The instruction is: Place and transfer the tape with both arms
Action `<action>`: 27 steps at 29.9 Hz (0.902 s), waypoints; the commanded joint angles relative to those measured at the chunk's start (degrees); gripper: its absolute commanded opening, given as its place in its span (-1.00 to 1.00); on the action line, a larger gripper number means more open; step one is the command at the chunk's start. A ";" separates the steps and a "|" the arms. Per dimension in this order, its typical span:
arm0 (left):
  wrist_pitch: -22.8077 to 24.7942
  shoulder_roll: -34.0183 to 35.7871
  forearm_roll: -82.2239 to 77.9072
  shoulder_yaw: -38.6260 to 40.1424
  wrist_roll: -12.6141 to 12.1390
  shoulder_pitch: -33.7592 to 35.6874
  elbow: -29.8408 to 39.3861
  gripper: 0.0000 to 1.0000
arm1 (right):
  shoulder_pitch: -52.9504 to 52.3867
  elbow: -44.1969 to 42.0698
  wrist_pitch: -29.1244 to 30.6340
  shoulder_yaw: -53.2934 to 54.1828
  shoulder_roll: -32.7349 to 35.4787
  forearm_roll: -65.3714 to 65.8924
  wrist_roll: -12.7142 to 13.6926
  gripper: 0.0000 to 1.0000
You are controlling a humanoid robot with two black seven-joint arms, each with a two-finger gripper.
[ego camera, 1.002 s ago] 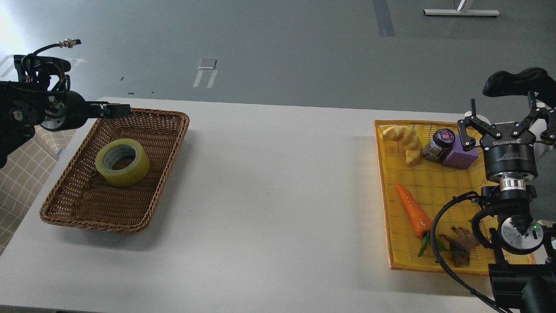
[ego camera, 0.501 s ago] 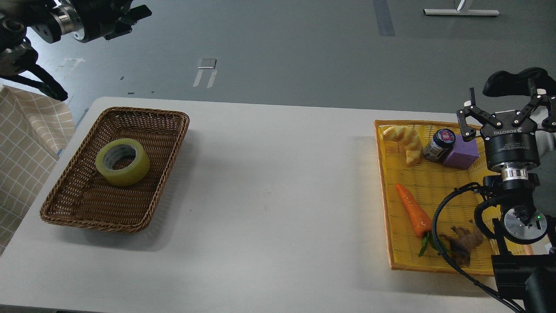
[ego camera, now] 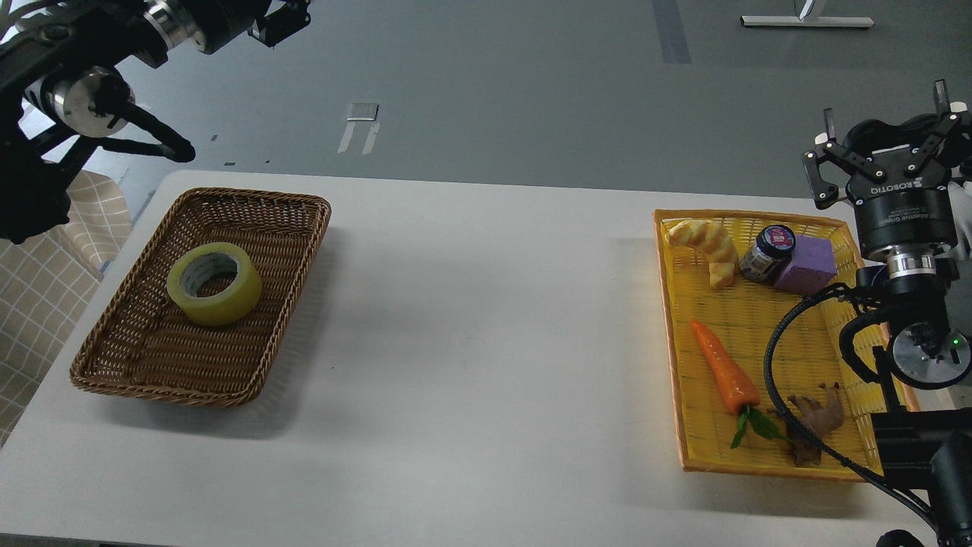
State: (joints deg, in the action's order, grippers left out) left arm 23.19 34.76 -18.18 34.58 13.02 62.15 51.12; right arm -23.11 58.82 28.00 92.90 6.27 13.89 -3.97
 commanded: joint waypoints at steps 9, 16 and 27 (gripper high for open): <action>0.10 -9.26 -0.19 13.13 1.83 -13.36 0.82 0.95 | -1.58 0.51 0.00 -0.70 1.46 -0.09 1.16 1.00; 0.28 -12.52 -0.19 15.34 3.94 -19.43 2.31 0.95 | -2.55 0.07 0.00 -0.70 1.37 0.09 0.81 1.00; 0.01 -12.08 -0.19 17.71 3.86 -21.89 8.02 0.95 | -2.99 -0.02 0.00 -1.14 -1.17 -0.09 1.25 1.00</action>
State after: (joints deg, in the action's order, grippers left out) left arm 22.96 22.74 -18.33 51.63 16.85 40.71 58.55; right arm -25.72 58.87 28.00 91.83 5.84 13.82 -2.74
